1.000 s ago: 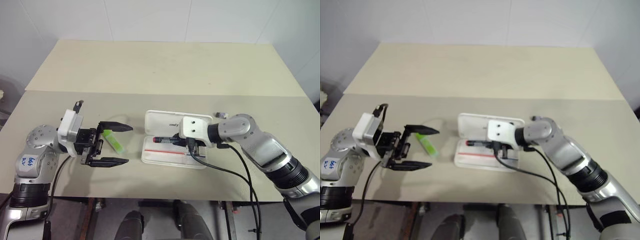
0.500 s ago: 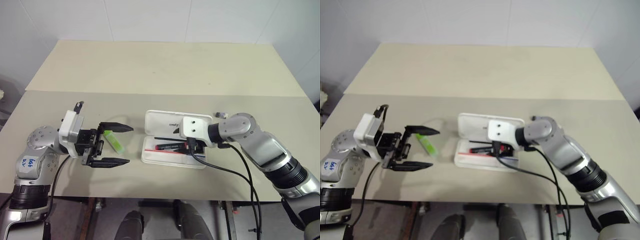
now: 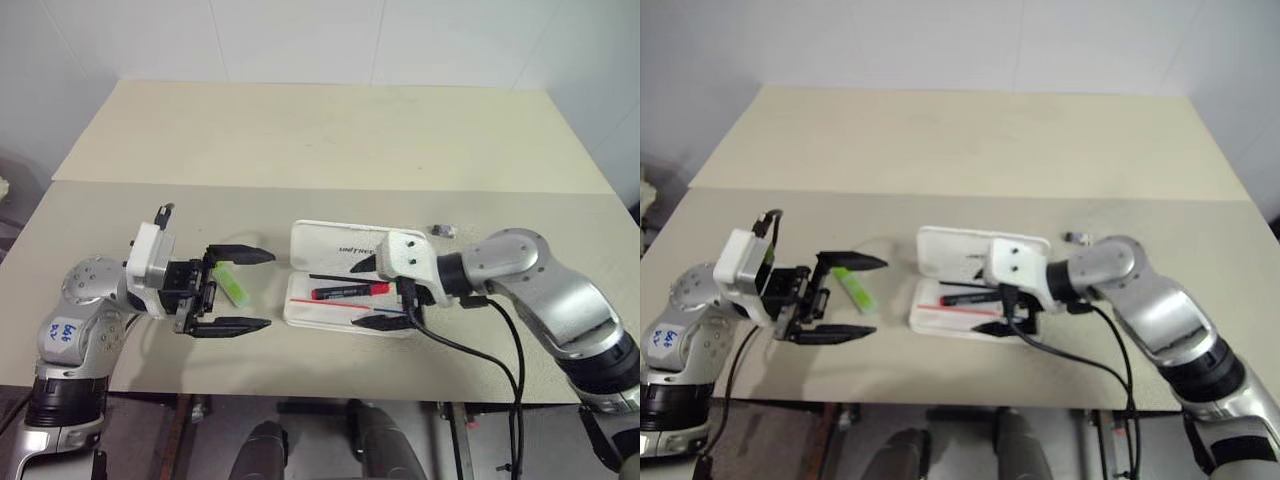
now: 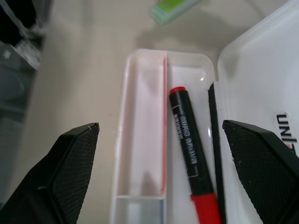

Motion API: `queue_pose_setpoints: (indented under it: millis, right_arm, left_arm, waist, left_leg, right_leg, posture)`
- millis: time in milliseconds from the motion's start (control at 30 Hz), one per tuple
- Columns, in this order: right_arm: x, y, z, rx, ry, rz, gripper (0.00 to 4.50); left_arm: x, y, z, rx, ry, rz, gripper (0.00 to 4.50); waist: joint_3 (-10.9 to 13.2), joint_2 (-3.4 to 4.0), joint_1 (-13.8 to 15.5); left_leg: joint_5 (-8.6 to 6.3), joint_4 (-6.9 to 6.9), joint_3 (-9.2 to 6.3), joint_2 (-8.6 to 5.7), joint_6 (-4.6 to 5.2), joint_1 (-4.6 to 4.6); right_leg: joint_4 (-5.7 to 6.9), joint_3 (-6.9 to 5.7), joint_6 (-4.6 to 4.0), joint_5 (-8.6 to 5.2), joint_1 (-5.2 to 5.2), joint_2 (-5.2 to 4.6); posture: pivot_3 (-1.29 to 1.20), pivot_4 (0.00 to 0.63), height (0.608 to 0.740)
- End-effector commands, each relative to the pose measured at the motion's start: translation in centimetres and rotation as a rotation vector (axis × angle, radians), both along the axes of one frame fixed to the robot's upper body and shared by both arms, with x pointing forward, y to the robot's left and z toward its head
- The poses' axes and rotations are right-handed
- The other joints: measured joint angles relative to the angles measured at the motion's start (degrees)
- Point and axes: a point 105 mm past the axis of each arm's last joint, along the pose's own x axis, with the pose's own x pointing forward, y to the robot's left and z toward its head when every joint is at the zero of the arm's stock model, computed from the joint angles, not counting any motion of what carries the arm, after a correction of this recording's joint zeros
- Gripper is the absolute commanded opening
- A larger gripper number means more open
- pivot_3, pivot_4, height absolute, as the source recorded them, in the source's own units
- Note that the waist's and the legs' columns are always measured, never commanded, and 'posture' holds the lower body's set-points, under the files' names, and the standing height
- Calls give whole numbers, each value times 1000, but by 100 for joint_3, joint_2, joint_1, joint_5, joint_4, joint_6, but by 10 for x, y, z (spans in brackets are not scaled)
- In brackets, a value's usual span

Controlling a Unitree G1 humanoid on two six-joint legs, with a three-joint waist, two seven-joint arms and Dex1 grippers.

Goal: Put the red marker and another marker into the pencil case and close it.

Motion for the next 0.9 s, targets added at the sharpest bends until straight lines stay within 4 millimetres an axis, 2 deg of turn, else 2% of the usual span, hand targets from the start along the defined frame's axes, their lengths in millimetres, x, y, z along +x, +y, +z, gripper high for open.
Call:
queue_pose_setpoints:
  millis: [33,133,300,467,600,700,767,833,900]
  right_arm:
    - [-4,-5,31,147,-58,-5,4469]
    - [-2,-11,57,406,-110,-14,4469]
    - [-8,-34,39,389,-86,0,4469]
    - [-17,-52,38,451,-62,32,4469]
    - [-19,-63,38,487,-47,46,4469]
    - [-18,-71,36,496,-43,52,4469]
    - [-14,-73,34,486,-50,51,4469]
    - [-11,-71,34,486,-60,52,4469]
    - [-9,-69,34,488,-64,54,4469]
  left_arm:
    - [-6,0,14,-47,-67,67,4500]
    - [-8,-4,18,-61,-90,136,4500]
    - [-1,0,22,-104,-87,383,4500]
    - [0,15,17,-154,-2,653,4500]
    - [-1,24,15,-213,35,804,4500]
    - [3,33,9,-245,72,945,4500]
    - [11,39,-1,-239,98,1049,4500]
    - [20,47,-13,-224,133,1172,4500]
    - [26,50,-18,-229,140,1243,4500]
  waist:
    - [0,0,0]
    - [-2,-3,7]
    - [-2,-3,14]
    - [-2,-3,-13]
    - [-2,-3,6]
    - [-2,-3,6]
    - [1,-1,2]
    - [1,-1,-5]
    - [1,-2,-17]
  left_leg:
    - [0,0,1,1,0,1]
    - [0,4,-2,3,0,6]
    - [1,12,-1,-2,0,6]
    - [1,19,6,-2,0,10]
    - [2,28,8,-2,1,15]
    - [4,50,8,-3,1,18]
    - [4,52,8,-2,2,60]
    - [4,51,9,1,2,95]
    - [7,55,13,-1,8,100]
  right_leg:
    - [2,0,-1,0,0,0]
    - [10,-1,-4,3,6,3]
    - [10,1,0,8,11,0]
    - [17,10,3,12,11,2]
    - [28,12,0,13,14,7]
    - [27,12,-1,14,30,9]
    - [9,12,-1,13,86,13]
    - [-18,13,-72,-24,134,18]
    - [-42,21,-61,-17,153,20]
  posture:
    - [0,150,740]
    - [0,150,740]
    - [0,150,740]
    - [0,150,740]
    - [0,150,740]
    - [0,150,740]
    - [0,150,740]
    - [0,150,740]
    - [0,150,740]
